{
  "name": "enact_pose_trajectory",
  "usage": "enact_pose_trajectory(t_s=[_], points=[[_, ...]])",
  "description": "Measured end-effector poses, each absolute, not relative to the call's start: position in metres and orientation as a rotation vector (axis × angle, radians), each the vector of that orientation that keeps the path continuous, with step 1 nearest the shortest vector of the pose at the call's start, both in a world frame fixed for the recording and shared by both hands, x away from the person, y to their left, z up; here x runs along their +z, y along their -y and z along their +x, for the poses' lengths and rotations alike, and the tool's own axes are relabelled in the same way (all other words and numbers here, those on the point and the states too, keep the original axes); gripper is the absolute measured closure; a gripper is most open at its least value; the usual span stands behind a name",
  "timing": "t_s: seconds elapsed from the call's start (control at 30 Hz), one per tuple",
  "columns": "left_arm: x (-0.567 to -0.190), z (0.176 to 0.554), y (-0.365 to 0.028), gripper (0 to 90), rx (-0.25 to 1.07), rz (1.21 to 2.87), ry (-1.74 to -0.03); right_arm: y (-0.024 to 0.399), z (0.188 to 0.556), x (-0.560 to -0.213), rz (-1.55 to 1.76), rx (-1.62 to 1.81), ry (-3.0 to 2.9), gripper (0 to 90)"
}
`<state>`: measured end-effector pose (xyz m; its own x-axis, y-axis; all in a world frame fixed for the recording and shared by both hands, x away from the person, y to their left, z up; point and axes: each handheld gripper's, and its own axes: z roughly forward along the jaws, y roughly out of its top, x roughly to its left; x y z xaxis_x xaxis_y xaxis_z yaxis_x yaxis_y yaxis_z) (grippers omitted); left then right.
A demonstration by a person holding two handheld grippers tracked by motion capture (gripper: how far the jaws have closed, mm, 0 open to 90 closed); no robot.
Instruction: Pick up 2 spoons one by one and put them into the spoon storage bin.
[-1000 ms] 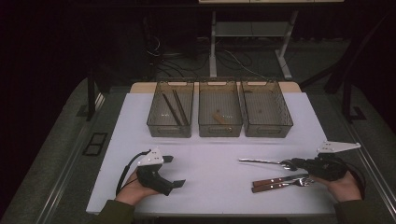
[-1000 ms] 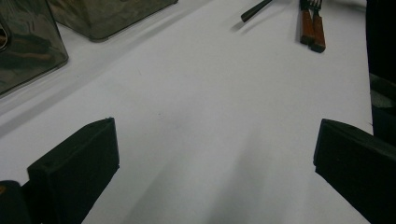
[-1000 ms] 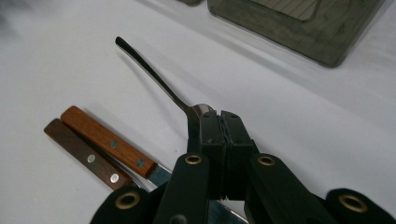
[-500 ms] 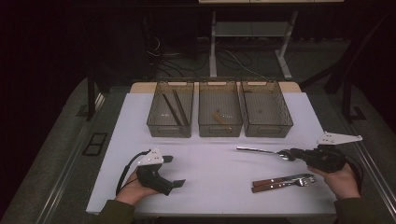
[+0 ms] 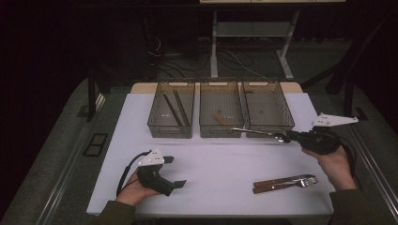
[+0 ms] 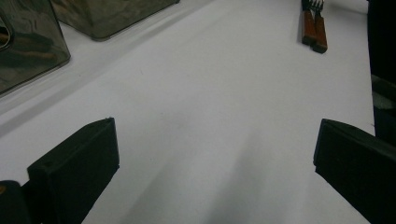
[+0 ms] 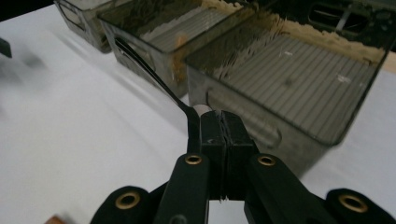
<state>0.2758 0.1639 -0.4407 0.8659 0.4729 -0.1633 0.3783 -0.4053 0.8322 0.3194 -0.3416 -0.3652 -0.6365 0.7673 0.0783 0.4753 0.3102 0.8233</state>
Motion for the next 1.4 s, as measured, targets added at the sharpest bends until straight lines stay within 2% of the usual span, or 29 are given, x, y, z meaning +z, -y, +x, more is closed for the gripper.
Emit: enact_pose_trajectory(t_s=[0.47, 0.73, 1.4], points=[[-0.44, 0.275, -0.164, 0.0, 0.114, 2.041, -0.612, 0.282, 0.378, -0.339, 1.06, 1.137, -2.274, 89.0], [-0.44, 0.275, -0.163, 0.0, 0.11, 2.037, -0.605, 0.245, 0.407, -0.345, 1.038, 1.062, -2.341, 89.0], [-0.439, 0.274, -0.163, 0.0, 0.105, 2.027, -0.603, 0.21, 0.436, -0.353, 1.037, 0.968, -2.392, 89.0]])
